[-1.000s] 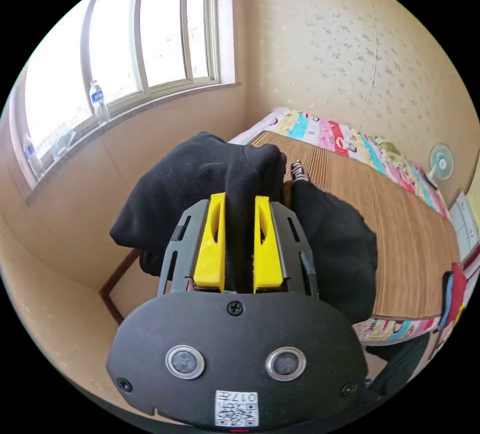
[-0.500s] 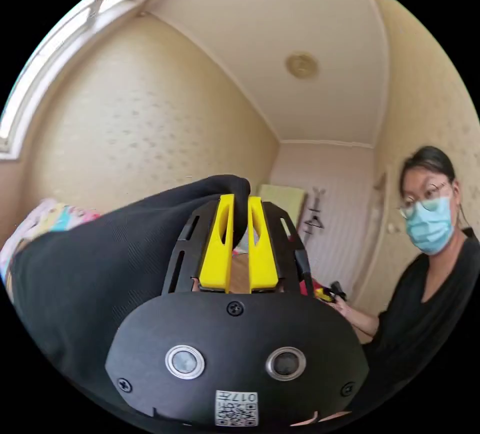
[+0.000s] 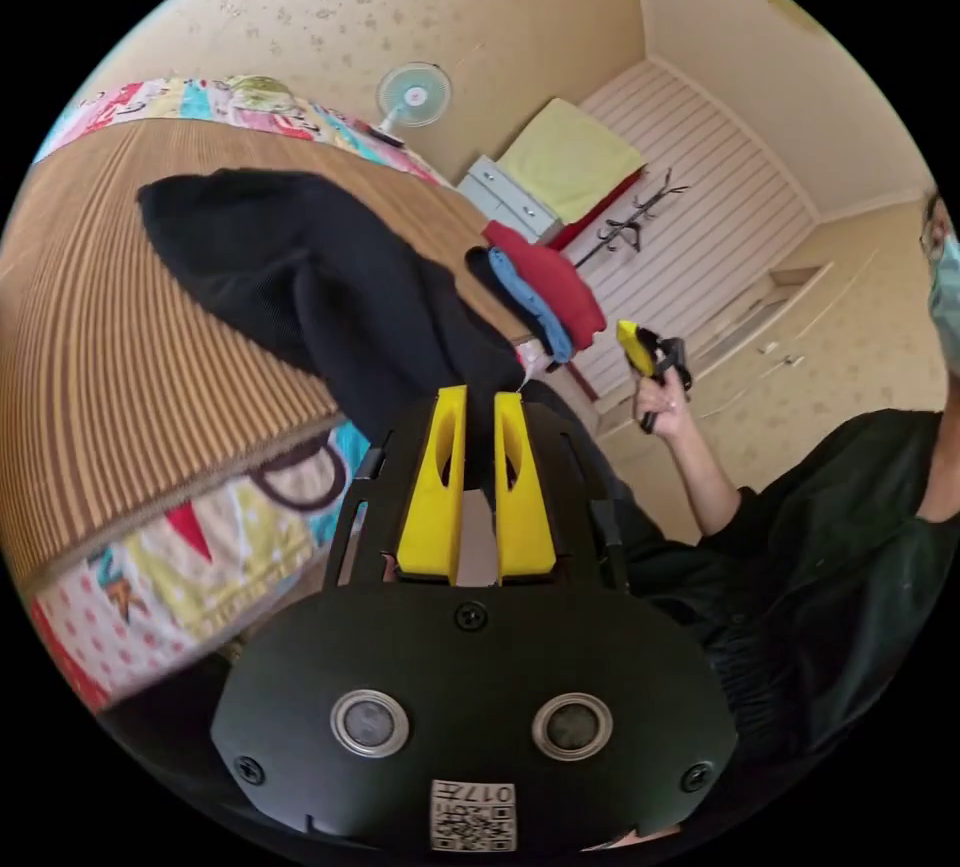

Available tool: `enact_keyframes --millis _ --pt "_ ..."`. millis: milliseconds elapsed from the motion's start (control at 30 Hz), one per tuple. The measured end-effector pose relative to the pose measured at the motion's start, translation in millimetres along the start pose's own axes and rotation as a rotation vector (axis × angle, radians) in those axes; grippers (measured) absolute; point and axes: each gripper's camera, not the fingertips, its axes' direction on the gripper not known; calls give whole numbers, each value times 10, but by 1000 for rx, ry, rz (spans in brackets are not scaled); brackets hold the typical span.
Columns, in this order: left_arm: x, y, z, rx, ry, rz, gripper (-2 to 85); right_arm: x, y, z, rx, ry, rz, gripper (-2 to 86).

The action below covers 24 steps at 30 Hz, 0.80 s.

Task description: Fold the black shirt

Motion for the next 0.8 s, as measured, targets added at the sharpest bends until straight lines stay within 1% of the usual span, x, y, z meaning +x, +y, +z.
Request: enact_keyframes --millis 167,267,300,333,400,433,467,500,533,600,667,700,767,800 --pt "280 81 -191 3 -193 10 47 108 -236 637 -169 81 -55 34" --pt "415 3 -254 19 -210 18 40 236 -289 1216 -288 202 -60 74" --pt "464 -53 -260 19 -213 31 48 350 -299 1411 -321 209 -40 87" --pt "498 -85 -256 16 -223 42 52 422 -307 1482 -326 183 -19 89" --pt "706 -214 -210 0 -316 107 58 719 -336 1629 -286 -9 87 93" --pt "771 -243 -196 1 -335 126 58 781 -343 1652 -278 -24 111 94" --pt "903 -295 -170 6 -355 163 58 874 -354 1688 -277 6 140 93" --pt "1033 -339 -144 14 -352 201 59 940 -367 1694 -280 62 153 90" --pt "1091 -359 -133 20 -345 217 60 964 -374 1675 -273 73 155 88" --pt "1241 -428 -91 43 -294 244 61 1060 -400 1549 -237 27 174 87" --pt "1276 -476 -61 55 -236 245 60 1121 -412 1448 -226 47 186 94" --pt "1271 -507 -34 58 -203 236 60 1154 -413 1390 -232 85 185 95" --pt "1268 -552 37 43 -173 223 61 1220 -403 1347 -261 100 186 91" --pt "1288 -583 108 21 -150 223 62 1267 -393 1351 -283 53 191 83"
